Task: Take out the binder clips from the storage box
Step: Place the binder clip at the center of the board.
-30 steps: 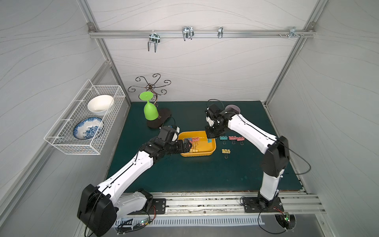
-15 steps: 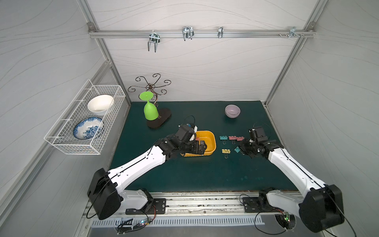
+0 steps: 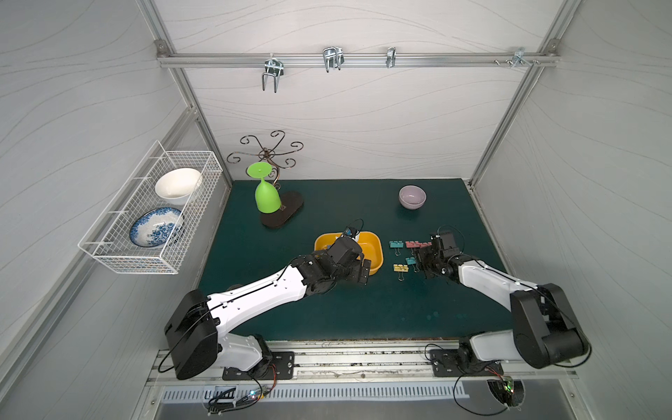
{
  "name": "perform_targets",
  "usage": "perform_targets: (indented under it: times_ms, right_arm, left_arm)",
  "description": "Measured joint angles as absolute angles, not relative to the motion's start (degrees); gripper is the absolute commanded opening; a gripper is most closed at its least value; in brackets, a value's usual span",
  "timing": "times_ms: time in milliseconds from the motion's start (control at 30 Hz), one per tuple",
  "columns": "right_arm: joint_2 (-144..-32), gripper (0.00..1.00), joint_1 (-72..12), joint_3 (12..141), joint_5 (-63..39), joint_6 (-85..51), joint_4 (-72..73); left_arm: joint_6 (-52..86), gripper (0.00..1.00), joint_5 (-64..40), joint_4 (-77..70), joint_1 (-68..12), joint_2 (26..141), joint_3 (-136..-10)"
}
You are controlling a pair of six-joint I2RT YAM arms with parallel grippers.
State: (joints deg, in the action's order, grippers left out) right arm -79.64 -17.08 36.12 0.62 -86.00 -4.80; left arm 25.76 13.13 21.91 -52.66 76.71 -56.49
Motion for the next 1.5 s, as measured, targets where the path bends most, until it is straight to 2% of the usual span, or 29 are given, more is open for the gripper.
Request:
perform_targets:
  times_ms: [433,633,833,933,1033,1233,1367,1500]
  right_arm:
    - [-74.5,0.01,-21.3,33.7,10.3,-95.1,-9.7]
    - [-73.9,0.26,-21.5,32.8,10.2,-95.7,-11.1]
    - [-74.0,0.35,-18.2,31.0,5.1,-92.5,-9.3]
    - [-74.0,0.50,-16.1,32.2,1.7,-88.0,-10.3]
    - [-73.7,0.53,-15.1,35.2,-0.7,-82.4,-12.7]
    - [-70.1,0.51,-14.9,39.8,-3.2,-72.3,-18.0]
    - [-67.5,0.50,-15.8,41.4,-4.4,-67.2,-20.9]
    - [-69.3,0.48,-19.0,47.6,-5.0,-62.8,-24.2]
  left_arm:
    - [25.2,0.98,14.5,20.9,-52.7,75.5,-56.3]
    - [25.2,0.99,14.5,20.8,-52.7,75.5,-56.0]
    - [25.2,0.99,14.6,21.1,-52.7,74.8,-55.7]
    - [25.1,0.99,14.6,21.2,-52.7,73.8,-55.7]
    - [24.9,0.99,14.5,21.7,-52.7,72.8,-55.7]
    - [24.7,0.98,14.4,23.4,-51.7,72.0,-55.6]
    - [26.8,0.96,11.8,23.7,-46.7,71.0,-53.9]
    - [29.2,0.96,8.7,23.9,-41.4,68.8,-50.2]
